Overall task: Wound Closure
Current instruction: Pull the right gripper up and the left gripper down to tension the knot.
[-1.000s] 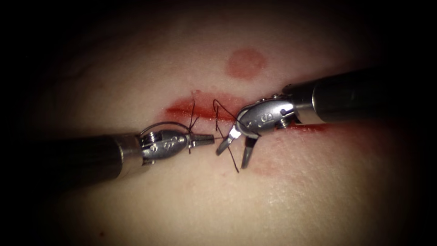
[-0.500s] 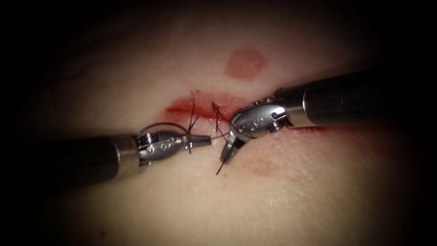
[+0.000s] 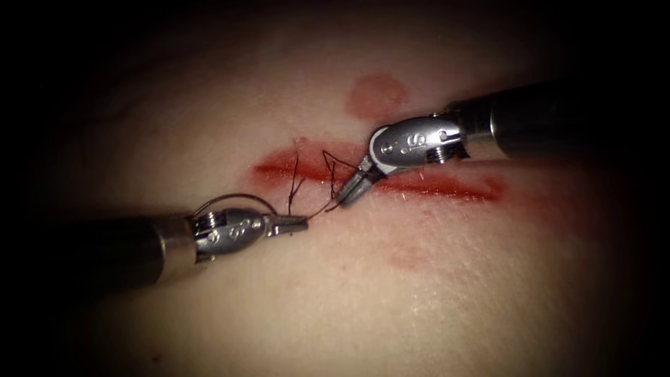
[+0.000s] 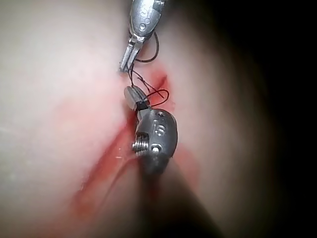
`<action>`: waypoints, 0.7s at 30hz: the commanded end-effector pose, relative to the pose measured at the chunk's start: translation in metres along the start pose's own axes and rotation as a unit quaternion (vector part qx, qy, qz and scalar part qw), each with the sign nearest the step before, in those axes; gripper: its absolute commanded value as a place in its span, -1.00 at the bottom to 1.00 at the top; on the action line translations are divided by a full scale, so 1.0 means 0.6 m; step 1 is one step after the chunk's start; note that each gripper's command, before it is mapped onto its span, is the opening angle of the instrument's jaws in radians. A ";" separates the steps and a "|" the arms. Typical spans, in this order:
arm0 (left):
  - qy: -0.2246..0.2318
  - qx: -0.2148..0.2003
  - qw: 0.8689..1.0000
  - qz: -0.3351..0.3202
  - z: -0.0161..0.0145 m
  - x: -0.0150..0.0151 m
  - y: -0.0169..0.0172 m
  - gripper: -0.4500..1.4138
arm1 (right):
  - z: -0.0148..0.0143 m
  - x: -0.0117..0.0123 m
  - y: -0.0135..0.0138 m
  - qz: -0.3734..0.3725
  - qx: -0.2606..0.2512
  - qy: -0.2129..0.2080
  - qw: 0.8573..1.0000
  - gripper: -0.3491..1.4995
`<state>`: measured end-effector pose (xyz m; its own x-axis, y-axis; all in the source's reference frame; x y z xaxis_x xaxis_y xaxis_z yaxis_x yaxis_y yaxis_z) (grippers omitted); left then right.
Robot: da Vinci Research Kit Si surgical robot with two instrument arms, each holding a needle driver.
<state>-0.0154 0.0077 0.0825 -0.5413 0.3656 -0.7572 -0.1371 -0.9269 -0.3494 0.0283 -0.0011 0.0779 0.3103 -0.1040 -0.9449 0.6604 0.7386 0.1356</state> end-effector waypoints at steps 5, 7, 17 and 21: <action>-0.001 0.001 1.000 0.002 -0.0001 -0.0012 0.0039 -1.00 | 0.0018 -0.0086 0.0021 0.048 -0.050 0.016 0.997 -1.00; -0.002 0.003 1.000 0.002 0.0000 -0.0008 0.0061 -1.00 | 0.0024 -0.0110 0.0027 0.061 -0.067 0.015 0.996 -1.00; -0.001 0.000 1.000 0.005 -0.0008 0.0003 0.0123 -1.00 | 0.0022 -0.0157 0.0046 0.086 -0.106 0.006 0.991 -1.00; -0.001 -0.009 1.000 0.010 -0.0042 -0.0012 0.0139 -1.00 | 0.0005 -0.0185 0.0064 0.095 -0.123 -0.005 0.988 -1.00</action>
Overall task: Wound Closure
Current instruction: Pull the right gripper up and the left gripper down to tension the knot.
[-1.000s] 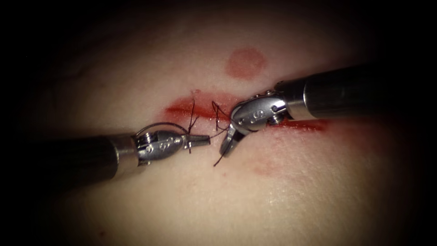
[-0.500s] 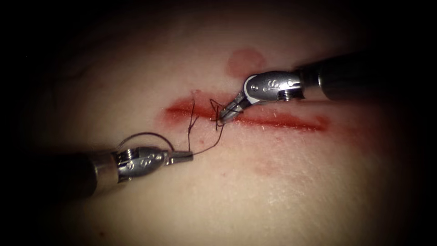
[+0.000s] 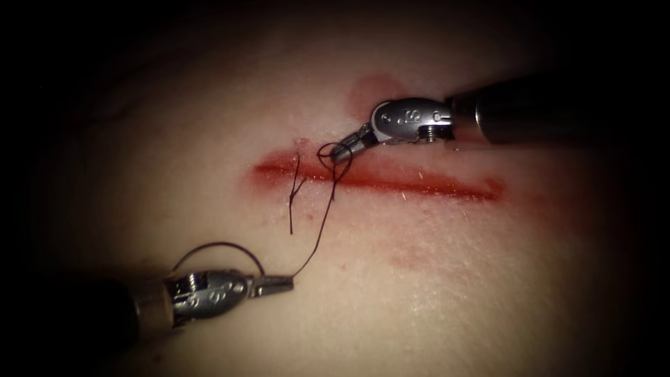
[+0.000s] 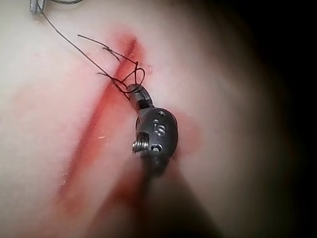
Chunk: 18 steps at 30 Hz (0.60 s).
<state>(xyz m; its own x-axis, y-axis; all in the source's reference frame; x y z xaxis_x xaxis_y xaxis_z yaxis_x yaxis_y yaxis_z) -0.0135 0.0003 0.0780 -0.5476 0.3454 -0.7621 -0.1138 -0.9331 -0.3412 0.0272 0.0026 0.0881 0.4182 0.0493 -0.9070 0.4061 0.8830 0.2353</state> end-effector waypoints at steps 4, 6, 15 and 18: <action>-0.002 0.000 1.000 0.002 0.0001 -0.0015 0.0007 -1.00 | 0.0001 -0.0018 0.0026 0.008 -0.023 -0.011 1.000 -1.00; -0.004 0.000 1.000 0.003 0.0000 -0.0018 0.0009 -1.00 | -0.0002 -0.0021 0.0029 0.016 -0.032 -0.016 0.999 -1.00; -0.010 0.003 1.000 0.011 0.0006 -0.0046 0.0040 -1.00 | -0.0022 -0.0040 0.0069 0.040 -0.105 -0.060 0.992 -1.00; -0.010 0.002 1.000 0.017 -0.0009 -0.0062 0.0074 -1.00 | -0.0024 -0.0043 0.0073 0.047 -0.109 -0.056 0.991 -1.00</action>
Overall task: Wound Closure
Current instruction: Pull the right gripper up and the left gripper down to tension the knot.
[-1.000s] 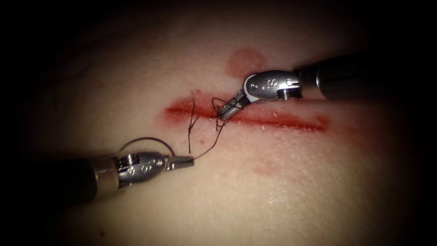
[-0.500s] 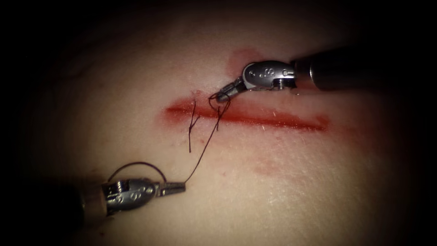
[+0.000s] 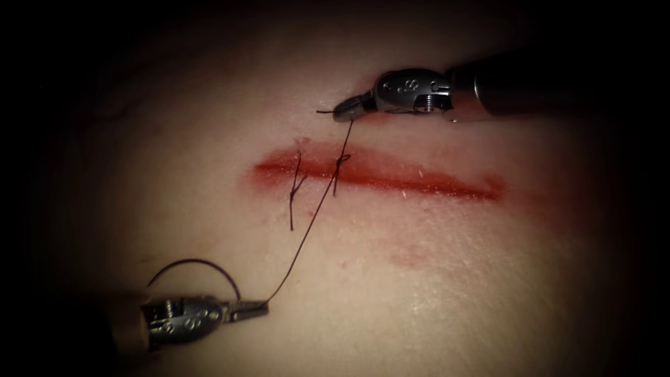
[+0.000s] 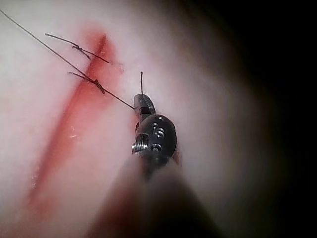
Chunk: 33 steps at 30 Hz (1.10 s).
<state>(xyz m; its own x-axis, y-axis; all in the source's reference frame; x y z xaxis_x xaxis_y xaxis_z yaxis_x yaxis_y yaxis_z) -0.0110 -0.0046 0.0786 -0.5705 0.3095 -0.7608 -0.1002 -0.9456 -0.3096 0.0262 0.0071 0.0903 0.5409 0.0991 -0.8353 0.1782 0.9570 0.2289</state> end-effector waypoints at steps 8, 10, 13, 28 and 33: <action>-0.012 -0.012 1.000 0.004 -0.0066 -0.0003 0.0105 -1.00 | 0.0017 0.0006 -0.0012 0.003 -0.001 0.012 1.000 -1.00; -0.016 -0.014 1.000 0.007 -0.0080 -0.0011 0.0125 -1.00 | 0.0017 0.0006 -0.0013 0.003 -0.001 0.012 1.000 -1.00; -0.017 -0.012 1.000 0.006 -0.0084 -0.0022 0.0136 -1.00 | 0.0015 0.0007 -0.0012 0.004 -0.001 0.012 1.000 -1.00; -0.012 -0.024 1.000 0.000 -0.0044 -0.0056 0.0189 -1.00 | -0.0015 0.0010 0.0020 0.018 -0.028 -0.009 0.999 -1.00; -0.011 -0.025 1.000 -0.001 -0.0039 -0.0049 0.0188 -1.00 | -0.0012 0.0010 0.0013 0.019 -0.030 -0.007 0.999 -1.00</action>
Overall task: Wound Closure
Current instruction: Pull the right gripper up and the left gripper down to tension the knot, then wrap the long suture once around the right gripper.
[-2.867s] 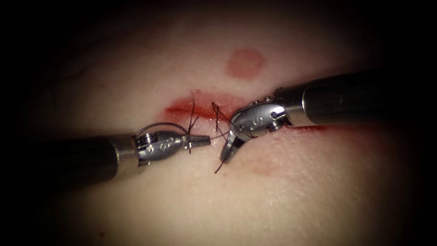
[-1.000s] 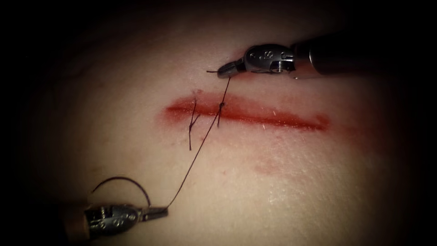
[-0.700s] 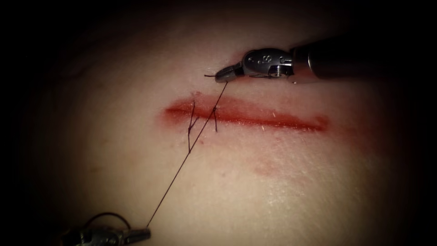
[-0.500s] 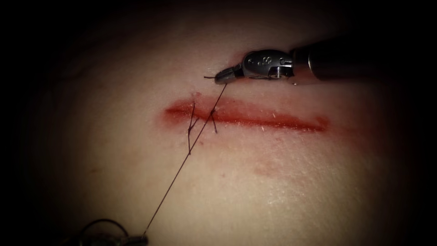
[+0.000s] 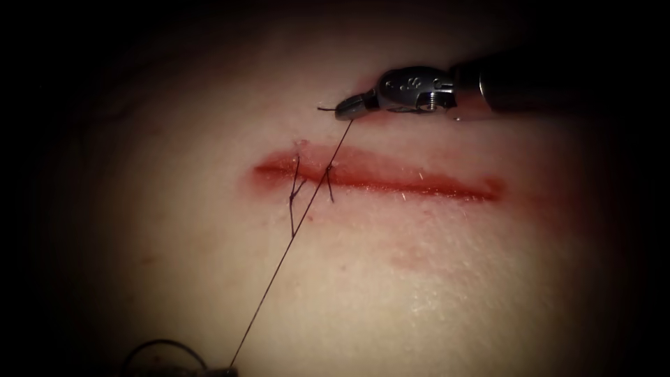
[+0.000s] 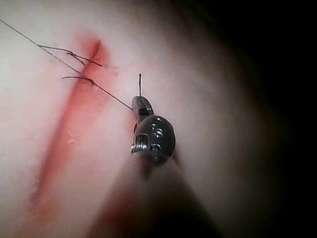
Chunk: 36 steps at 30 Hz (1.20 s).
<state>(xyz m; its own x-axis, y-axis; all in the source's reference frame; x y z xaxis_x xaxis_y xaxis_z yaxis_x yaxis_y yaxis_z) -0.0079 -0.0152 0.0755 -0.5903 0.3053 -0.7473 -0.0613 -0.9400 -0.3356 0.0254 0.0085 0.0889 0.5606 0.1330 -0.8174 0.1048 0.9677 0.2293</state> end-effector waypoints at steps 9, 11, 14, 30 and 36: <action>0.003 0.009 1.000 -0.005 -0.0037 0.0080 -0.0067 -1.00 | 0.0011 0.0002 -0.0036 0.001 -0.015 0.019 1.000 -0.75; 0.008 0.015 1.000 -0.002 -0.0043 0.0098 -0.0079 -1.00 | -0.0003 -0.0006 -0.0029 0.005 -0.043 0.021 0.999 -0.33; 0.010 0.017 1.000 0.002 -0.0039 0.0111 -0.0089 -1.00 | -0.0028 -0.0016 -0.0014 0.021 -0.067 0.014 0.997 0.38; 0.018 0.021 0.999 0.027 -0.0038 0.0233 -0.0115 -1.00 | -0.0249 0.0080 0.0011 0.117 -0.195 0.067 0.971 0.89; 0.021 0.018 0.999 0.035 -0.0055 0.0261 -0.0120 -1.00 | -0.0279 0.0199 -0.0080 0.114 -0.191 0.090 0.971 0.89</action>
<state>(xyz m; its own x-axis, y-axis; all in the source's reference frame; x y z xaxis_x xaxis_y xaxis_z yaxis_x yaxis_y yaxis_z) -0.0135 -0.0024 0.0634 -0.5598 0.2391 -0.7934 -0.0508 -0.9656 -0.2552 0.0173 0.0090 0.0680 0.3721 0.3535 -0.8583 -0.3367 0.9131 0.2301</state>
